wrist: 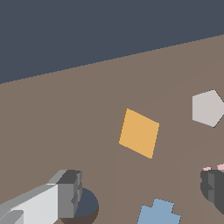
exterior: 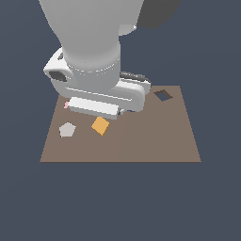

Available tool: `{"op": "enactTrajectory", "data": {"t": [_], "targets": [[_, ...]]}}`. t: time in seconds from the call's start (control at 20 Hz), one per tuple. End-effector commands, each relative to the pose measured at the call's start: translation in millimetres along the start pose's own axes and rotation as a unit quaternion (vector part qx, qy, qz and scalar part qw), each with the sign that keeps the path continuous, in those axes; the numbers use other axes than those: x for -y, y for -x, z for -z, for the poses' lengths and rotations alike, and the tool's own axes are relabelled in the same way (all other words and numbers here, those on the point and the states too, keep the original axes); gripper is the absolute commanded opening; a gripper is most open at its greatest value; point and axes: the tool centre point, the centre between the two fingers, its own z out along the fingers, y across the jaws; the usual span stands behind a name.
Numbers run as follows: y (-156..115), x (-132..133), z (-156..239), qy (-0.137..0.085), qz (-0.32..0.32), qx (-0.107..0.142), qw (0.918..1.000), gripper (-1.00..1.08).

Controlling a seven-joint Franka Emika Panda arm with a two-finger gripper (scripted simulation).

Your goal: Insert a designated object into the corresponding slot on a board.

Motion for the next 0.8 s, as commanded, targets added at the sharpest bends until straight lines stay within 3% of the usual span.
{"op": "enactTrajectory", "data": {"t": [0.0,0.4,0.75], "targets": [[-5,-4,-20,0.0,-0.031,0.002,0.9995,1.0],[-16,-14,-63,-0.003,-0.099,0.005,0.9951,1.0],[-18,-17,-73,-0.004,-0.116,0.006,0.9932,1.0]]}}
